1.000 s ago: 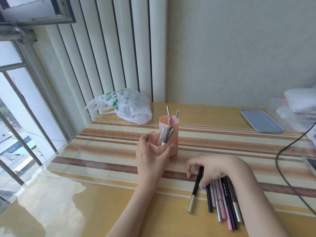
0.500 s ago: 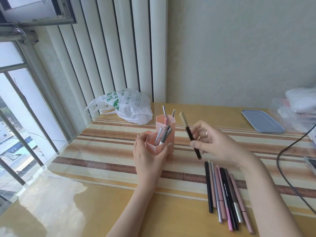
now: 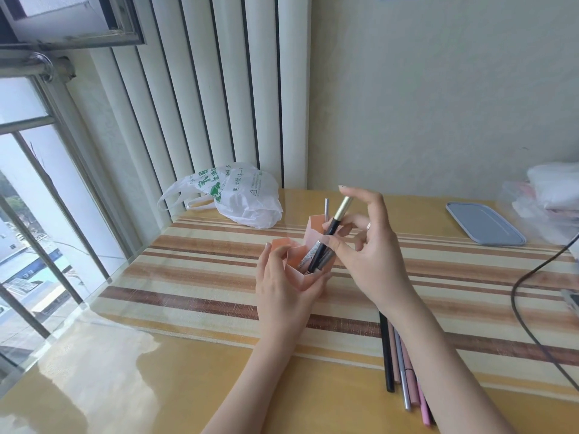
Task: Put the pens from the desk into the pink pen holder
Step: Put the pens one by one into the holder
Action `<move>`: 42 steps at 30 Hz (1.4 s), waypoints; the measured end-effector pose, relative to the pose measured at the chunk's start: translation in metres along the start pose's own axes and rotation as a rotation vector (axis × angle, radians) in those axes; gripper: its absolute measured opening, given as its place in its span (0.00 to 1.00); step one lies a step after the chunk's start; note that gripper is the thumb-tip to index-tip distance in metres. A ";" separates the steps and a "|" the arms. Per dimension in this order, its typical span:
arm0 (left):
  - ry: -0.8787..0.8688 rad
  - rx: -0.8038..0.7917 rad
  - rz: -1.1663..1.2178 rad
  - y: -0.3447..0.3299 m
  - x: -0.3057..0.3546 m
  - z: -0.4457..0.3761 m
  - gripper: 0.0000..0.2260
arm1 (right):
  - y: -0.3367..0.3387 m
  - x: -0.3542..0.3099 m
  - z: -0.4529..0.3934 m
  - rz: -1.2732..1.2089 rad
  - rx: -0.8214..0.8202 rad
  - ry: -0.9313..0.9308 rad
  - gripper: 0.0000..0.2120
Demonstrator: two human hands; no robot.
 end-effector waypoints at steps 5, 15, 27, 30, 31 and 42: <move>-0.011 0.006 -0.002 0.000 -0.001 0.000 0.31 | -0.001 0.000 0.000 0.132 -0.001 0.039 0.18; 0.041 0.025 0.063 0.003 -0.005 -0.001 0.27 | -0.012 0.011 0.000 0.217 -0.186 0.018 0.09; 0.130 0.028 0.124 0.004 -0.009 0.000 0.28 | 0.014 0.109 0.041 0.687 -0.870 -0.633 0.08; 0.134 0.022 0.112 0.003 -0.009 0.000 0.29 | 0.004 0.106 0.044 0.755 -0.924 -0.627 0.12; 0.136 0.019 0.110 0.003 -0.009 0.000 0.28 | 0.001 0.105 0.045 0.766 -0.937 -0.621 0.14; 0.112 -0.001 0.080 0.001 -0.007 0.002 0.29 | -0.028 0.082 0.039 0.544 -0.911 -0.443 0.08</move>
Point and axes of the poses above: each hand's wrist, its own z-axis away from the middle knuckle, its own y-axis out of the back of the hand, x = y × z, the point moved 7 cm from there along -z, towards the middle knuckle, and after that the axes turned 13 degrees about z, right-handed, at the moved point
